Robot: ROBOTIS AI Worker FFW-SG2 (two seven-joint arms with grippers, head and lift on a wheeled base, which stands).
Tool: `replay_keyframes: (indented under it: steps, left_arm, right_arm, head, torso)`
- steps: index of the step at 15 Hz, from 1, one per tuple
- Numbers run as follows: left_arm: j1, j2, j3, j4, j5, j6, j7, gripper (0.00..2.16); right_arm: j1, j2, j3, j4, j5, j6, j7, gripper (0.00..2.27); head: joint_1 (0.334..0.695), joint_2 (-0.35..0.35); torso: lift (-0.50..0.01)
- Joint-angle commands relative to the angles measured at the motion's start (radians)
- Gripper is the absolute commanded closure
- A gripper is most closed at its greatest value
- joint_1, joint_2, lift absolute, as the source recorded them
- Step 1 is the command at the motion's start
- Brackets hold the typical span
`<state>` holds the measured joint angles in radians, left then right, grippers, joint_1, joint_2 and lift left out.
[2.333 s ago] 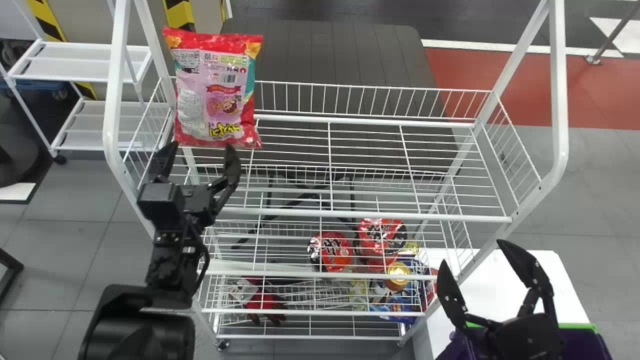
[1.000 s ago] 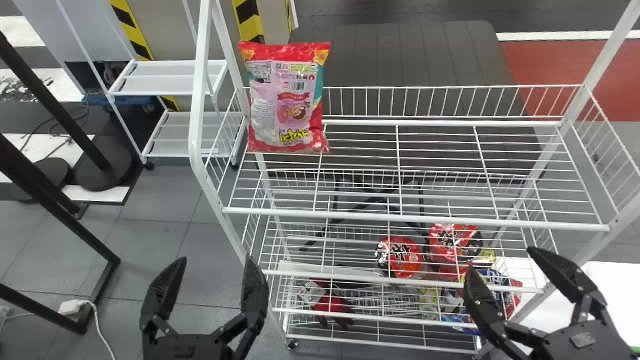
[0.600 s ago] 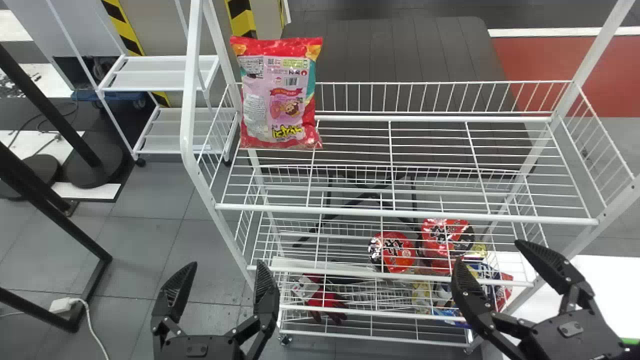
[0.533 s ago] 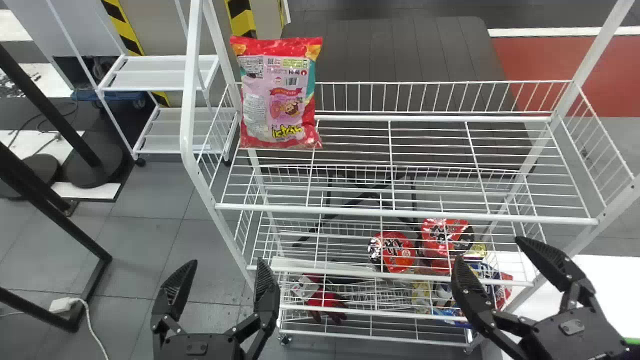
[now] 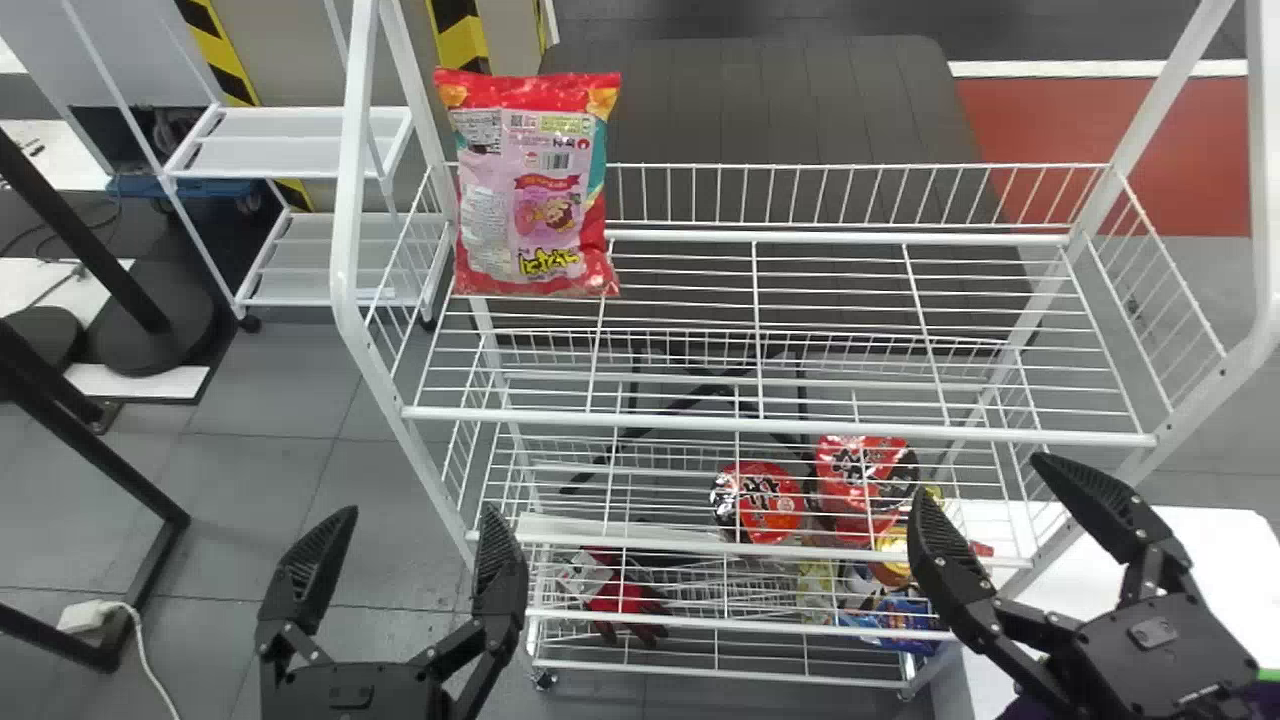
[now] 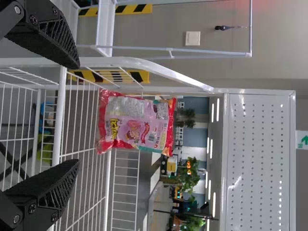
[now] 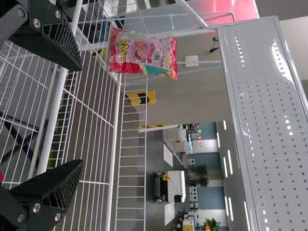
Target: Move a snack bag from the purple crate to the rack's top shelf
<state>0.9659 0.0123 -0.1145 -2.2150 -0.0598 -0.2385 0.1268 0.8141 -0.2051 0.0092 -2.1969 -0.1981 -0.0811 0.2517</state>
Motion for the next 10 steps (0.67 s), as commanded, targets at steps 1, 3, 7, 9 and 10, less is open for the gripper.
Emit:
replay_keyframes:
  steps: [1, 3, 7, 9, 10]
  left_arm:
    - [0.007, 0.0, 0.006, -0.008, 0.0, -0.001, 0.001, 0.13]
    - [0.01, 0.0, 0.018, -0.009, 0.008, -0.001, -0.006, 0.13]
    - [0.019, -0.005, 0.033, -0.009, 0.012, -0.014, -0.009, 0.13]
    - [0.022, -0.008, 0.036, -0.009, 0.012, -0.02, -0.01, 0.13]
    - [0.022, -0.008, 0.036, -0.009, 0.012, -0.02, -0.01, 0.13]
  right_arm:
    - [-0.001, 0.0, -0.014, 0.002, -0.014, 0.004, 0.004, 0.15]
    - [-0.003, -0.002, -0.017, 0.002, -0.015, 0.004, 0.006, 0.15]
    - [-0.006, -0.004, -0.015, 0.002, -0.015, 0.007, 0.017, 0.15]
    - [-0.01, -0.004, -0.015, 0.003, -0.015, 0.022, 0.014, 0.15]
    - [-0.012, -0.004, -0.015, 0.006, -0.015, 0.022, 0.014, 0.15]
  head:
    - [0.695, 0.045]
    - [0.695, 0.041]
    - [0.695, 0.05]
    - [0.695, 0.061]
    - [0.695, 0.061]
  torso:
    - [-0.012]
    - [-0.012]
    - [-0.012]
    - [-0.012]
    - [-0.012]
